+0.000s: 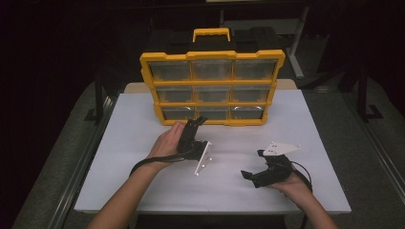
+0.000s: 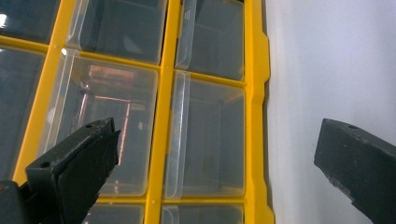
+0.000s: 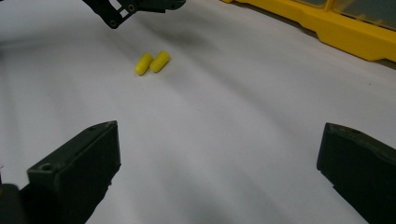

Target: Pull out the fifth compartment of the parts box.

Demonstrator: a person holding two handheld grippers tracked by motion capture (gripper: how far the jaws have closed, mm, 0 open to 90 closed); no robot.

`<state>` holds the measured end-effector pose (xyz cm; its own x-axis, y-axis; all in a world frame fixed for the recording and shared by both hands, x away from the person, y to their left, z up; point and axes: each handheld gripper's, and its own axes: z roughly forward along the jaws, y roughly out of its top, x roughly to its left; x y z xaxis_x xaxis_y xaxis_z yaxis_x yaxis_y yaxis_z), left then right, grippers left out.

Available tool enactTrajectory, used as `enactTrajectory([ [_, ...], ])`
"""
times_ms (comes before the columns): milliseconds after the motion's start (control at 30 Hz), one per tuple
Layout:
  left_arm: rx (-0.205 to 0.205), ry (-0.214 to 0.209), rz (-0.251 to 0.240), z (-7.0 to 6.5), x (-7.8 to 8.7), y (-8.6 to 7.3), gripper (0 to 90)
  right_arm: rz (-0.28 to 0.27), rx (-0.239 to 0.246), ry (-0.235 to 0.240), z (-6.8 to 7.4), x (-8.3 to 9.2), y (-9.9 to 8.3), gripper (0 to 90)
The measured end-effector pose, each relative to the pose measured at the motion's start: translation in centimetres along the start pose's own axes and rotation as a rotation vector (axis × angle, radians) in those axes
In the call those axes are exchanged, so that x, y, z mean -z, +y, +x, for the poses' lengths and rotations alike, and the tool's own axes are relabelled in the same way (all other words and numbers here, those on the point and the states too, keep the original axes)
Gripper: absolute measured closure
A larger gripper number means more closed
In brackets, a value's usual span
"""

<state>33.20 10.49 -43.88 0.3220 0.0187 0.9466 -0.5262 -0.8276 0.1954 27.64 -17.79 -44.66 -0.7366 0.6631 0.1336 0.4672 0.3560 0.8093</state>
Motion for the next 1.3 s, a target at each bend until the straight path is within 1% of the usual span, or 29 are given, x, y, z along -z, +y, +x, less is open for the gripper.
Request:
enactTrajectory([
  [33,0.000,0.000,0.000,0.0,0.0,0.0,0.0,0.000,0.000,0.000,0.0,0.0,0.0,0.0],
  [167,-0.026,0.009,-0.001,-0.1,0.3,0.3,0.0,0.000,0.004,0.001,0.1,0.0,0.0,0.0],
  [300,-0.028,0.015,-0.004,-0.1,0.2,0.3,0.0,-0.004,0.000,0.010,0.2,0.0,0.1,0.0],
  [333,-0.036,0.022,-0.002,0.0,0.1,0.2,0.0,-0.008,0.001,0.021,0.3,-0.1,0.2,0.0],
  [367,-0.036,0.022,-0.002,0.0,0.1,0.2,0.0,-0.008,0.001,0.021,0.3,-0.1,0.2,0.0],
  [400,-0.045,0.028,0.002,0.1,0.0,0.1,0.0,-0.008,0.003,0.023,0.3,-0.2,0.3,0.0],
  [467,-0.045,0.028,0.002,0.1,0.0,0.1,0.0,-0.006,0.006,0.024,0.3,-0.2,0.3,0.0],
  [500,-0.040,0.039,0.005,0.3,-0.1,0.1,0.0,-0.007,0.002,0.024,0.3,-0.2,0.3,0.0],
  [567,-0.040,0.039,0.005,0.3,-0.1,0.1,0.0,-0.009,-0.001,0.023,0.2,-0.2,0.3,0.0],
  [600,-0.041,0.046,0.003,0.5,-0.1,0.2,0.0,-0.009,-0.001,0.023,0.2,-0.2,0.3,0.0],
  [633,-0.054,0.052,0.003,0.6,-0.2,0.3,0.0,-0.011,-0.006,0.021,0.2,-0.1,0.3,0.0],
  [700,-0.059,0.057,0.002,0.7,-0.2,0.3,0.0,-0.014,-0.008,0.021,0.1,-0.1,0.2,0.0],
  [733,-0.068,0.061,0.007,0.8,-0.3,0.4,0.0,-0.014,-0.007,0.021,0.1,0.0,0.2,0.0],
  [867,-0.074,0.064,0.002,1.0,-0.4,0.4,0.0,-0.017,-0.009,0.023,0.1,0.0,0.2,0.0],
  [900,-0.083,0.067,0.006,1.1,-0.5,0.4,0.0,-0.018,-0.009,0.023,0.1,0.0,0.2,0.0],
  [967,-0.085,0.069,0.006,1.2,-0.6,0.4,0.0,-0.020,-0.010,0.024,0.0,0.1,0.2,0.0],
  [1000,-0.091,0.081,0.004,1.5,-0.8,0.4,0.0,-0.020,-0.011,0.025,0.0,0.0,0.2,0.0],
  [1067,-0.099,0.085,0.010,1.7,-0.8,0.4,0.0,-0.020,-0.011,0.026,0.0,0.0,0.2,0.0],
  [1133,-0.095,0.090,0.009,1.8,-0.8,0.3,0.0,-0.021,-0.012,0.025,0.0,0.0,0.2,0.0],
  [1167,-0.087,0.096,0.011,2.1,-0.9,0.3,0.0,-0.023,-0.015,0.026,0.0,0.1,0.2,0.0],
  [1300,-0.091,0.099,0.013,2.3,-1.0,0.2,0.0,-0.022,-0.017,0.022,-0.1,0.1,0.2,0.0],
])
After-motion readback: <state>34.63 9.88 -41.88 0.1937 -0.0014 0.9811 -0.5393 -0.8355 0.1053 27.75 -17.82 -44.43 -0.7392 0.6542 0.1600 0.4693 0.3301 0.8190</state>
